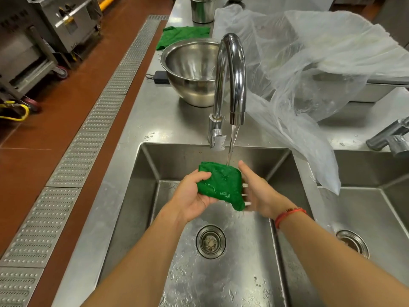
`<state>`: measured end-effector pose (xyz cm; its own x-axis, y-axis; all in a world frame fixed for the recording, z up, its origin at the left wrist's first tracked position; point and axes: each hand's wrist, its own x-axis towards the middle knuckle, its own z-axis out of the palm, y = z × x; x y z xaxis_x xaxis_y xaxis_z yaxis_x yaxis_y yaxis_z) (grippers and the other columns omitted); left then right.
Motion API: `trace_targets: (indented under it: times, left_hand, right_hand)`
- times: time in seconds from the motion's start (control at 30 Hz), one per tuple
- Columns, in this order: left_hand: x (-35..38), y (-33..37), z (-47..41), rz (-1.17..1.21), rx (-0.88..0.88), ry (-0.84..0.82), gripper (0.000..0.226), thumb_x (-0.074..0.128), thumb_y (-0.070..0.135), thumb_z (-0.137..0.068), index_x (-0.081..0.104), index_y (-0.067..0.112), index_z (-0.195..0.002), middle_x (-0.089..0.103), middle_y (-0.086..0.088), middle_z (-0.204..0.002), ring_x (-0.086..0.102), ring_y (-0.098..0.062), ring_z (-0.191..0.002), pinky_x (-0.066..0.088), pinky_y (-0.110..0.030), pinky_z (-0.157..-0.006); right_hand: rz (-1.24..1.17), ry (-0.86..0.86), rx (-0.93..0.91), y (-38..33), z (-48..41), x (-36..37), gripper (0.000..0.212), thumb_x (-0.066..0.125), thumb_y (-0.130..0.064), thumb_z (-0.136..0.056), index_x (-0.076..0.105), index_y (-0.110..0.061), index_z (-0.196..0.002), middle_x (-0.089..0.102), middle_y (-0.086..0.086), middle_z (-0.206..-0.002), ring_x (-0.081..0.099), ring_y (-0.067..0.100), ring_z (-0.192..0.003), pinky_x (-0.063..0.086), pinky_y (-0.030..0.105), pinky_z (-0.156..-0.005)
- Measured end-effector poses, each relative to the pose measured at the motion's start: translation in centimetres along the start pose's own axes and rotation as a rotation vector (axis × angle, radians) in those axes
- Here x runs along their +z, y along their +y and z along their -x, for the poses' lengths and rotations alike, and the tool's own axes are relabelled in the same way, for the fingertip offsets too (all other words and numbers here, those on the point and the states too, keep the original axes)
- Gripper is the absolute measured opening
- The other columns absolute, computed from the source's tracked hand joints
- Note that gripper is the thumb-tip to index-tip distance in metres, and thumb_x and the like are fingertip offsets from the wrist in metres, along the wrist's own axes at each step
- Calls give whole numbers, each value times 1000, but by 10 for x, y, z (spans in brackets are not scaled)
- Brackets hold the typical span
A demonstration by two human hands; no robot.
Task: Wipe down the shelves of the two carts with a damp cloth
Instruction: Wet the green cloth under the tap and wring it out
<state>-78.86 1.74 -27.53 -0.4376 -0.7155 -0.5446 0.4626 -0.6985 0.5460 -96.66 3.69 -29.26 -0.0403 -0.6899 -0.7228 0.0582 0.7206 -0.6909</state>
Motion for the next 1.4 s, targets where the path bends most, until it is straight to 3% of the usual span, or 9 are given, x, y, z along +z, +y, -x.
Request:
trace_targets:
  times: [0.1,0.27,0.43,0.6,0.73,0.93,1.2,1.3,1.4]
  left_hand:
    - [-3,-2,0,-22,-17,16,38,43,6,-97,53,-6,-131,63,-29,-125,66,-38,-106,61,-46,-74]
    - [-10,-6,-4,-250,75,122,27,49,5,-97,62,-4,-119,68,-27,-114,69,-32,-95,60,-44,-76]
    - [-15,-10,-9,-343,123,275,22,57,13,-96,68,1,-111,73,-20,-106,72,-28,-88,58,-45,-78]
    - [-14,-19,-17,-462,100,436,25,55,37,-98,66,18,-110,73,-6,-105,71,-24,-93,59,-42,-74]
    - [5,-30,-23,-293,-16,342,44,53,55,-93,70,17,-108,75,-8,-102,72,-25,-94,59,-42,-80]
    - [32,-45,-24,17,38,288,40,47,38,-100,51,17,-66,53,-2,-59,56,-13,-54,48,-26,-54]
    - [9,-28,-16,-401,154,525,29,65,38,-91,64,9,-88,70,-10,-82,69,-23,-70,58,-31,-59]
    - [-4,-23,-14,-535,137,515,29,57,43,-95,62,15,-91,69,-8,-100,67,-24,-94,55,-41,-86]
    - [-10,-30,-9,-588,133,472,26,52,41,-99,64,18,-103,65,-4,-105,62,-24,-102,51,-42,-91]
  right_hand:
    - [-211,-175,92,14,6,4,74,38,-81,-85,66,-23,-121,73,9,-114,71,32,-100,54,43,-85]
    - [-264,-50,3,12,10,20,54,65,-64,-83,70,-21,-115,77,2,-100,73,17,-81,55,30,-61]
    - [-222,85,-168,4,9,33,39,68,-45,-91,70,-10,-108,77,11,-100,75,26,-90,60,48,-85]
    - [-71,121,-281,-3,13,42,44,60,-54,-93,71,-11,-97,77,6,-94,74,22,-90,59,40,-86]
    - [80,255,-359,-7,23,60,49,58,-57,-91,66,-11,-76,71,7,-79,70,25,-80,55,38,-78]
    - [297,458,-541,5,20,69,59,53,-55,-93,48,-16,-49,51,-6,-47,53,17,-53,41,29,-55]
    - [389,467,-379,7,10,29,55,42,-52,-101,63,-10,-71,64,4,-73,62,25,-76,43,32,-70]
    - [242,435,-321,11,10,23,53,50,-54,-97,66,-7,-79,68,7,-81,67,26,-82,51,37,-78]
    - [210,418,-311,13,13,27,51,53,-56,-95,66,-7,-87,69,8,-86,68,28,-87,53,39,-81]
